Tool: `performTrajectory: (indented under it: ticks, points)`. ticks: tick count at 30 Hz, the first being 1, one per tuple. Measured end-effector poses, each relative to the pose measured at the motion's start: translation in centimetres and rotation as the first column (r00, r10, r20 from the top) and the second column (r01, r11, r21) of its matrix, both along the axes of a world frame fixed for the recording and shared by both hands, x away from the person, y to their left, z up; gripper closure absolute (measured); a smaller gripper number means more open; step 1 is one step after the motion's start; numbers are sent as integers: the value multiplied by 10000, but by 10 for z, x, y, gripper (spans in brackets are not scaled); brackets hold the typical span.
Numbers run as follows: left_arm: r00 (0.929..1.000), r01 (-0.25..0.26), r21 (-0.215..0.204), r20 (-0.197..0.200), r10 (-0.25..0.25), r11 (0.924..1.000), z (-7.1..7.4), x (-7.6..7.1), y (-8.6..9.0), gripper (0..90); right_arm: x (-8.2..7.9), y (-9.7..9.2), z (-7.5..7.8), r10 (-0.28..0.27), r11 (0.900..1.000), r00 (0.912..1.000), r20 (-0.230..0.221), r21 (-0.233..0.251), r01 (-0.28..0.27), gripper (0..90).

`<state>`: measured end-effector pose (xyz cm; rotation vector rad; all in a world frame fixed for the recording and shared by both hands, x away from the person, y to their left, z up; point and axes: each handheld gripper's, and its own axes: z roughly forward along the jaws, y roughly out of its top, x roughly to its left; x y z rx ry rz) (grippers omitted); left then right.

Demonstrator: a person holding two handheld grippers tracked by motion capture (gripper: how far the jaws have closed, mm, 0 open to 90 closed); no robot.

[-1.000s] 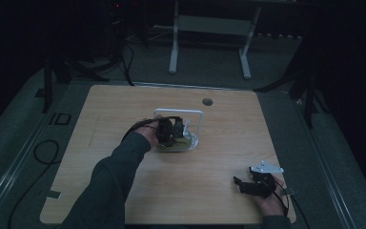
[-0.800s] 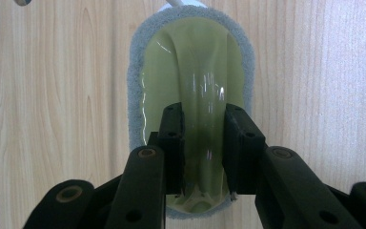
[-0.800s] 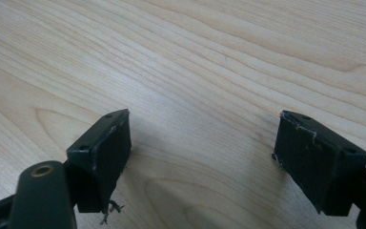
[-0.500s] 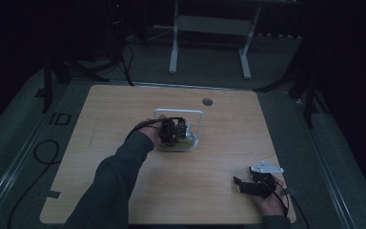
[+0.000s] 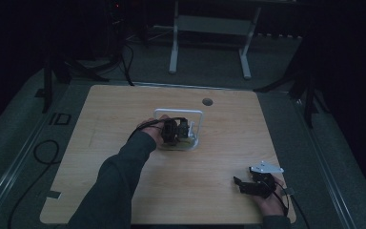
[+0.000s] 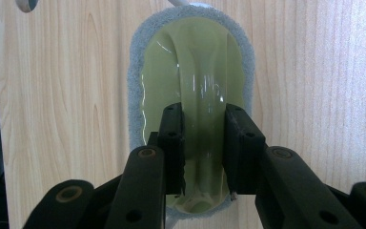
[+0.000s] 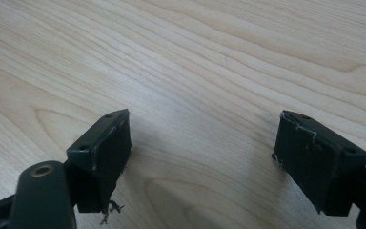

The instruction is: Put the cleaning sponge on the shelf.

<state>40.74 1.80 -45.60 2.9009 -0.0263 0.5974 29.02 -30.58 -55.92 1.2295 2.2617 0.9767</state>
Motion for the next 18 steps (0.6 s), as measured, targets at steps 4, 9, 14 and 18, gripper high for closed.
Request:
performTrajectory:
  ticks: [4,9,14,18]
  points:
    - [10000,-11,71,81,10,10000,-2,0,-1,717,0,0,0,3,10000,10000,5,0,-3,193]
    - [9998,-116,56,134,116,9999,-3,1,-2,715,0,0,0,-1,10000,10000,-1,-2,1,193]
    - [9998,-106,44,175,105,9999,-4,2,-3,713,0,0,0,4,10000,10000,4,-2,-4,193]
    - [9997,-123,92,230,120,9999,-4,3,-3,713,0,0,0,3,10000,10000,4,-1,-3,193]
